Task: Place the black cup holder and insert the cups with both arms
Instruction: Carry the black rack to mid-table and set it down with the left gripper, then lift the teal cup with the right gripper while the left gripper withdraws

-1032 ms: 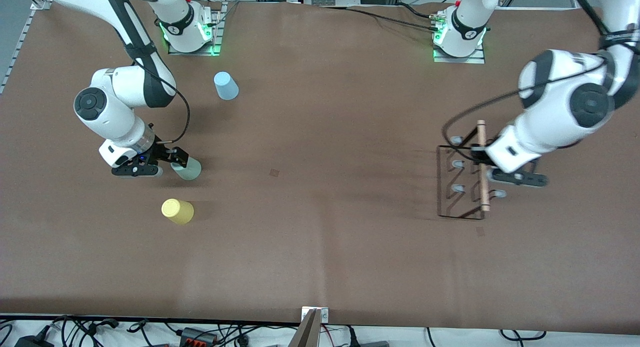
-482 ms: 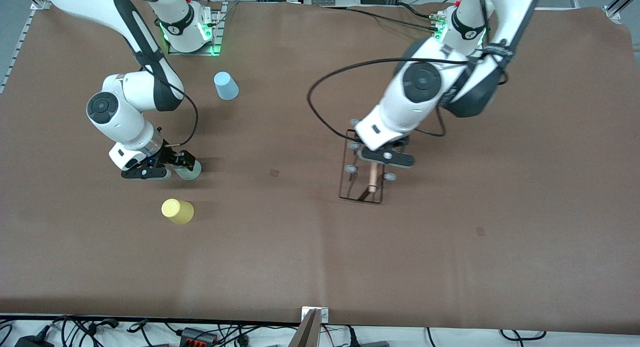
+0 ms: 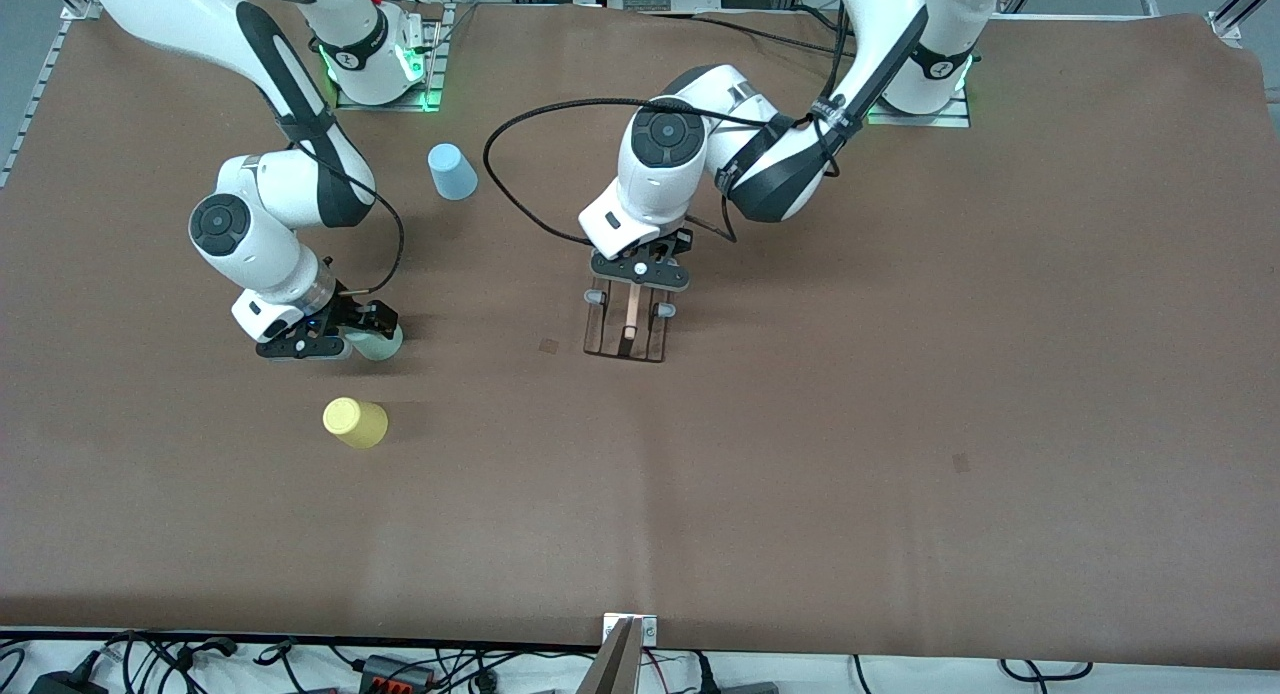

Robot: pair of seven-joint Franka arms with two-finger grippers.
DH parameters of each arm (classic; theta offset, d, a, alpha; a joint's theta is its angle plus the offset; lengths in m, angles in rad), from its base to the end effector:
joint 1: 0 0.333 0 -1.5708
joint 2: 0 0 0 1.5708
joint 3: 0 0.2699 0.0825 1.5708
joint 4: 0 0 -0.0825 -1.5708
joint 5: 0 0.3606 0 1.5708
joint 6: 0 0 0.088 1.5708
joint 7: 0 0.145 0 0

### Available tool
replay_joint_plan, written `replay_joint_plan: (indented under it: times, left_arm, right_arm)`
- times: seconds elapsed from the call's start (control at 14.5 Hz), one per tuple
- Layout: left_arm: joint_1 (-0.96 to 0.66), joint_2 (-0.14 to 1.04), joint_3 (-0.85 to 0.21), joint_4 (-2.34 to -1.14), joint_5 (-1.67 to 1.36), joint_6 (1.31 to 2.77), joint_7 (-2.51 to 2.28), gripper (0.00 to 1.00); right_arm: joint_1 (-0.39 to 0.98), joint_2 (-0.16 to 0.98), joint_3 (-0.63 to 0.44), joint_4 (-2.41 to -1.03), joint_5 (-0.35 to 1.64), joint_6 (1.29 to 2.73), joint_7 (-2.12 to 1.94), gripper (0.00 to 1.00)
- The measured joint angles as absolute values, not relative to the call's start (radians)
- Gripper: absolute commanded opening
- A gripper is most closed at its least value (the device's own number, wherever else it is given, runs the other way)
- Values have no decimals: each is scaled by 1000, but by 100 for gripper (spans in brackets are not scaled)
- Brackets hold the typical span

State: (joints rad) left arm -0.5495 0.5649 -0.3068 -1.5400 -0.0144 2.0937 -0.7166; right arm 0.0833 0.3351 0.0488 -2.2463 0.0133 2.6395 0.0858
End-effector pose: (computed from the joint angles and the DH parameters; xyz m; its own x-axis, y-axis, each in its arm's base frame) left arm 0.4428 -0.4819 0.2732 0.9898 -0.0932 -0.1076 -0.0781 -0.9875 0.1370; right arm 0.5198 0.0703 0.1597 0.9980 0.0308 0.0560 0.0324 -0.9991 -0.0280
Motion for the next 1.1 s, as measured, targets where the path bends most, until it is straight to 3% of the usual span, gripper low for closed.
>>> replay_joint_plan:
  times: [0.07,0.14,0.28,0.34,0.55,0.76,1.1]
  left_arm:
    - [-549,572,-306,-1534,-14,2100,-733,48]
    - [-549,574,-304,-1529,-14,2102,-741,99]
    - [-547,575,-301,-1523,-14,2102,-746,100]
    - [-547,575,-300,-1519,-14,2101,-747,100]
    - [-535,562,-292,-1500,-13,2075,-749,100]
    - [-461,491,-278,-1478,30,1948,-727,100]
    - [-238,357,-269,-1473,74,1669,-439,100]
  right_arm:
    - [83,335,49,-2249,13,2640,86,100]
    - [83,335,49,-2252,13,2640,86,100]
    - [83,335,49,-2257,13,2640,86,100]
    - [84,335,49,-2258,13,2640,86,95]
    - [84,335,50,-2260,13,2640,86,53]
    - [84,331,51,-2260,13,2641,86,30]
    - [86,298,54,-2244,13,2620,86,27]
